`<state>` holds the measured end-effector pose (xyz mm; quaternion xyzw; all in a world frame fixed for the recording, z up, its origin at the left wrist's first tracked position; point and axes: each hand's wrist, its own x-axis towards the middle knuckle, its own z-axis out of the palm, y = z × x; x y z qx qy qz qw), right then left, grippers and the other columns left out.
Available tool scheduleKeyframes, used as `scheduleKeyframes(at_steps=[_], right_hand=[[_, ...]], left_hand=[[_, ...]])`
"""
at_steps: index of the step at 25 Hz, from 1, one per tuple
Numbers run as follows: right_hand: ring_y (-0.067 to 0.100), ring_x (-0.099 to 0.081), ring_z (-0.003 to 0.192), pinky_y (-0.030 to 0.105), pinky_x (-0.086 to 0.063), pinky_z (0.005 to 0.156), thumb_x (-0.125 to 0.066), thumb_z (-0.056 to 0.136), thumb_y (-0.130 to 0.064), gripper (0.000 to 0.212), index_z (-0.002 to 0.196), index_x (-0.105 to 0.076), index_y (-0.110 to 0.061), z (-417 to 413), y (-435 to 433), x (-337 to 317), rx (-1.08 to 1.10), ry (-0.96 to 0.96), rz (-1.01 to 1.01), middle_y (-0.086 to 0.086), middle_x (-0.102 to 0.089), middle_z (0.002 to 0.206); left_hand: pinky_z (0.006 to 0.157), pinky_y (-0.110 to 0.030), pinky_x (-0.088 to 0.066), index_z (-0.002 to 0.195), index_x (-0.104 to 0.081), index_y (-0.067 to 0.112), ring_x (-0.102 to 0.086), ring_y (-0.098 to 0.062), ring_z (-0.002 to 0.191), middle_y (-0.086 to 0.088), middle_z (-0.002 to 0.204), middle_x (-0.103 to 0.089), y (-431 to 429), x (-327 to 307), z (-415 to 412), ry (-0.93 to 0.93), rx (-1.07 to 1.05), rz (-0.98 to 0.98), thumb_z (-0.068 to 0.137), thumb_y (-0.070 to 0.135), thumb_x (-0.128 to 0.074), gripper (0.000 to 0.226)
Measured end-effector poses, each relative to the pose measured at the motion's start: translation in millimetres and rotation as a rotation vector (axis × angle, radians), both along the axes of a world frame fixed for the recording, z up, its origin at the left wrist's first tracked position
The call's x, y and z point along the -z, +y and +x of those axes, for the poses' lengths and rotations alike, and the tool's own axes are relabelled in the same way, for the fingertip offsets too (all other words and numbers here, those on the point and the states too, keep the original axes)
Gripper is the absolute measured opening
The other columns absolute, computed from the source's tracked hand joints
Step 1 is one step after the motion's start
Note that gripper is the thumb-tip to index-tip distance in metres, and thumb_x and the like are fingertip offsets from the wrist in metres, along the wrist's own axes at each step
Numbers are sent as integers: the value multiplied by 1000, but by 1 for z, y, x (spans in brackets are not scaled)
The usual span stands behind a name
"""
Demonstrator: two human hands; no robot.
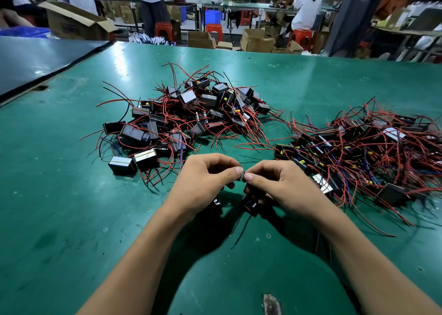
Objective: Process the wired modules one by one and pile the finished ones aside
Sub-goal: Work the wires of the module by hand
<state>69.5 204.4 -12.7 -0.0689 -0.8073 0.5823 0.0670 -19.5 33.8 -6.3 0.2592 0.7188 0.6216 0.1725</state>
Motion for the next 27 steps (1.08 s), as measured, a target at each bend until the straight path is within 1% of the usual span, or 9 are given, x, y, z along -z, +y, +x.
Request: scheduleKeyframes(at_steps=[5,7,10,14,17,19,23,25,27], right_hand=[[20,-63,59,25,-52,54,-67,96,-18,11,90,-75,-13,1,-2,-2,15,-7,28,7,-76,79],[13,-66,63,23,-51,56,-68,95,-23,9,92,-76,-19,1,-2,-4,27,14,129,0,-77,82],[-2,-62,63,15,-45,60,-74,90,-32,4,92,-75,-28,3,-2,-8,118,136,232,-14,-74,83],[0,-56,55,8,-37,56,-78,85,-32,12,77,-73,-25,2,-13,-12,219,284,324,-19,-67,67],[0,-52,53,11,-37,55,-77,87,-28,18,72,-71,-20,0,-20,-13,236,242,348,-13,-63,60],[0,-46,50,12,-35,52,-75,88,-27,23,67,-69,-19,0,-20,-14,257,190,288,-13,-57,53],[6,-39,47,22,-34,51,-71,85,-25,29,58,-63,-16,-7,-20,-11,310,34,118,-9,-48,51],[9,-42,49,27,-37,53,-72,84,-26,24,63,-65,-17,-8,-20,-9,320,12,59,-8,-52,55],[9,-52,56,29,-45,59,-76,86,-29,10,80,-70,-22,-4,-15,-10,246,72,88,-8,-63,69]], left_hand=[[58,-16,-48,82,-76,9,-59,-9,57,-1,65,-70,2,0,2,27,-52,6,81,10,-78,3],[58,-17,-47,81,-76,10,-59,-9,56,-1,64,-70,4,0,4,46,-74,11,81,10,-77,2],[57,-16,-47,80,-77,11,-58,-7,55,0,64,-70,4,-1,5,90,-82,3,81,11,-77,1],[60,-22,-52,82,-78,16,-63,-7,58,2,67,-73,4,0,7,206,-72,-57,82,14,-76,3],[65,-30,-57,85,-79,18,-70,-15,67,4,70,-74,4,2,7,305,-64,-110,83,15,-75,5],[67,-30,-57,85,-79,17,-70,-12,68,7,71,-74,4,4,6,341,-58,-125,82,16,-76,4],[69,-15,-51,82,-78,17,-65,1,65,10,70,-73,5,4,8,359,-66,-126,80,14,-79,4],[67,-15,-51,81,-78,16,-65,-1,63,8,69,-73,5,4,9,337,-67,-124,80,12,-79,4],[66,-22,-52,82,-78,15,-66,-10,63,3,70,-74,4,3,7,286,-53,-114,81,13,-77,3]])
